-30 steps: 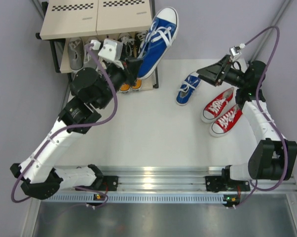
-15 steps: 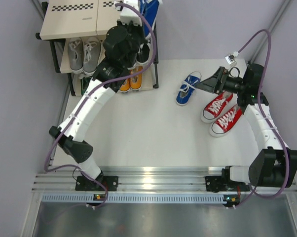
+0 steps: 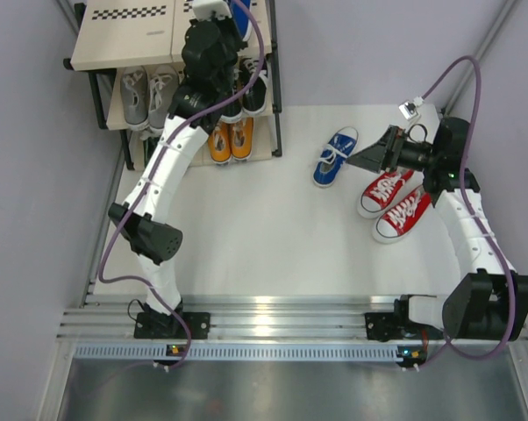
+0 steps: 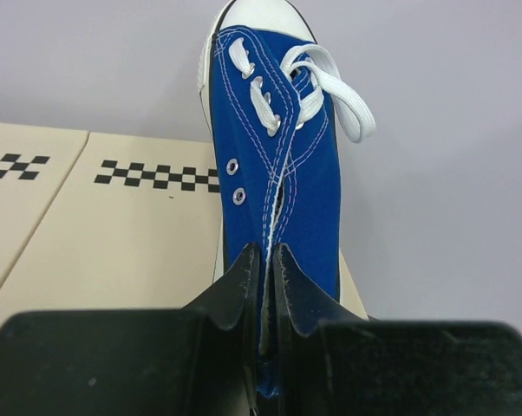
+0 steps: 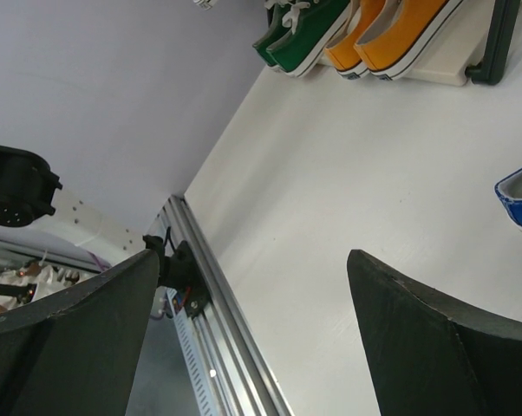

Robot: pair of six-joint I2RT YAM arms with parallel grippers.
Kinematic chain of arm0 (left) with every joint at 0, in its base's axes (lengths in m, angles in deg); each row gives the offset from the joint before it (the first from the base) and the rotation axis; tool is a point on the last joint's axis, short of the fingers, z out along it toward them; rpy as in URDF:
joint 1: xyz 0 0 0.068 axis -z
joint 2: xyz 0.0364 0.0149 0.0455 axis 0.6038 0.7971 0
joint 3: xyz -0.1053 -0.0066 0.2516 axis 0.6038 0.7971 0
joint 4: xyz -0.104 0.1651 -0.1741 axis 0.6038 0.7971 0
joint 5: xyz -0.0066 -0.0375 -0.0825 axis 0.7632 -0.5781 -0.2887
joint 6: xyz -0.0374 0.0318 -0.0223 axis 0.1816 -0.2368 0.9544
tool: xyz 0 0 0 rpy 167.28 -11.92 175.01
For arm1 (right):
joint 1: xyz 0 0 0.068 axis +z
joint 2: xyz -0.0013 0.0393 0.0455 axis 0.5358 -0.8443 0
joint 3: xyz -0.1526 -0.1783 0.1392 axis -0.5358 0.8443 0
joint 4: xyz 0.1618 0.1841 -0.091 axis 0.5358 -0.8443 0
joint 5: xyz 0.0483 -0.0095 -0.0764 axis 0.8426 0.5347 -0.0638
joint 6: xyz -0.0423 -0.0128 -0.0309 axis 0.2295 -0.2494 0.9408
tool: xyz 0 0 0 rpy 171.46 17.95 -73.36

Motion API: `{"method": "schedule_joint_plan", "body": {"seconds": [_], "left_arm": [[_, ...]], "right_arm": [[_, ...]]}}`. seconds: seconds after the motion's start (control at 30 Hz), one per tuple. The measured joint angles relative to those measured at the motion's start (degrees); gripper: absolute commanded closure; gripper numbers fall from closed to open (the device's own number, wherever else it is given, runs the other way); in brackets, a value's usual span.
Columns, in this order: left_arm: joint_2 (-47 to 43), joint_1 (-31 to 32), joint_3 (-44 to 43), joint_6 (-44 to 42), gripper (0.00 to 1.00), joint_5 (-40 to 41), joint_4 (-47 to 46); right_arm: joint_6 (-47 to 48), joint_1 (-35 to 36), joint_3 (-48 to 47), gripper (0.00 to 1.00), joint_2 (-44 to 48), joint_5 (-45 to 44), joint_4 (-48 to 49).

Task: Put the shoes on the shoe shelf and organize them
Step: Place the shoe at the shoe shelf.

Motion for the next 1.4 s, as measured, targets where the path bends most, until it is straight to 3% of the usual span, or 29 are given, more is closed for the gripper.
{"method": "schedule_joint_plan", "body": {"seconds": [0.47,0.53,0.77,1.2,1.4], "left_arm": [[0.57,1.86,-0.07,2.73,1.0,3.82,2.6],[0.79,2.16,-0.09,2.95,0.94,4.2,2.6],[1.68,2.93,-0.15,3.23,0.88,5.11,3.52],[1.86,3.23,-1.46,4.11,0.62,5.95,0.96],[1.86,3.3,-1.46,5.53,0.62,5.7,0.66]], "right_arm": [[0.31,0.0,0.02,0.1,0.0,-0.02,0.0],[0.33,0.0,0.02,0.1,0.0,-0.04,0.0],[0.33,0.0,0.02,0.1,0.0,-0.04,0.02],[0.37,0.0,0.02,0.09,0.0,-0.07,-0.02],[1.09,-0.07,0.02,0.09,0.0,-0.09,-0.5]]}}
